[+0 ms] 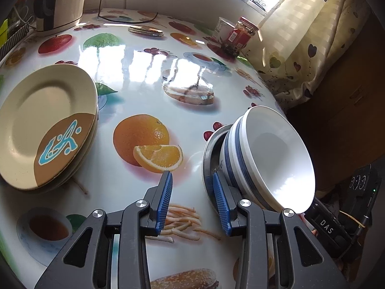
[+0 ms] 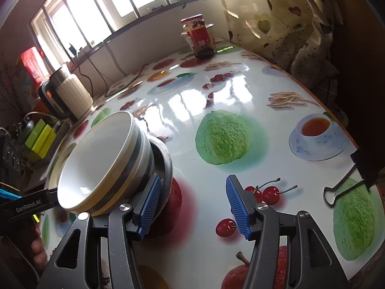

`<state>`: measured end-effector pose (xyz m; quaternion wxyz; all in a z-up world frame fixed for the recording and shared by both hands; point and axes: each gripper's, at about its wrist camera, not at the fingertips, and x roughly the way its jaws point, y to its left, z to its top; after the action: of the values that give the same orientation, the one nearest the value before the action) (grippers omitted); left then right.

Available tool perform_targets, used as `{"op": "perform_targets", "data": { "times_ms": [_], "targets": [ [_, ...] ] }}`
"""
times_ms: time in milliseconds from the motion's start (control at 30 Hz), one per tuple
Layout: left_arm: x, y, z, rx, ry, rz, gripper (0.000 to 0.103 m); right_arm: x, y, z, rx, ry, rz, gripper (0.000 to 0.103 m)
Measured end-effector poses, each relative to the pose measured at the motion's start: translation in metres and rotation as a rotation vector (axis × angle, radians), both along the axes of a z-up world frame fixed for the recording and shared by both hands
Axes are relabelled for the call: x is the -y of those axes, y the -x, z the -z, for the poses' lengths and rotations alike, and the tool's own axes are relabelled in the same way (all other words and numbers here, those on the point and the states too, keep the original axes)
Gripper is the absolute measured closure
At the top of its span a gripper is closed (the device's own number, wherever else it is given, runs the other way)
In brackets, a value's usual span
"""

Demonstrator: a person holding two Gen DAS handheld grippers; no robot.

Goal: Organize plates and bowls
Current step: 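Move both tools toward the blue-striped white bowl, then close both tools on the blue-striped bowl and steel bowl rims, lift, then carry the nested bowl stack with both tools toward the cream plates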

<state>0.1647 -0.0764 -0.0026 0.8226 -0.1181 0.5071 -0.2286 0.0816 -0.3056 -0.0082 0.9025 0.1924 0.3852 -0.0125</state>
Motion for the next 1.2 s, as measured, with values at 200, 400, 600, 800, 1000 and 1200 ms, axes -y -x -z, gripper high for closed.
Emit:
{"op": "perform_targets", "data": {
  "times_ms": [200, 400, 600, 800, 1000, 1200],
  "targets": [
    [0.0, 0.0, 0.002, 0.003, 0.021, 0.014, 0.069, 0.008, 0.0, 0.009, 0.012, -0.103, -0.02, 0.049],
    [-0.004, 0.0, 0.005, 0.007, 0.076, 0.037, 0.076, 0.008, 0.001, 0.011, 0.045, -0.181, -0.063, 0.067],
    [-0.007, -0.002, 0.007, -0.007, 0.123, 0.048, 0.08, 0.007, 0.001, 0.011, 0.093, -0.241, -0.136, 0.089],
    [-0.01, -0.004, 0.011, -0.025, 0.162, 0.049, 0.08, 0.017, 0.002, 0.019, 0.11, -0.335, -0.14, 0.089],
    [-0.008, -0.004, 0.012, -0.019, 0.171, 0.057, 0.083, 0.02, 0.002, 0.021, 0.116, -0.374, -0.149, 0.089],
    [-0.005, -0.002, 0.007, 0.004, 0.154, 0.076, 0.089, 0.021, 0.004, 0.022, 0.124, -0.386, -0.155, 0.09]
  ]
}}
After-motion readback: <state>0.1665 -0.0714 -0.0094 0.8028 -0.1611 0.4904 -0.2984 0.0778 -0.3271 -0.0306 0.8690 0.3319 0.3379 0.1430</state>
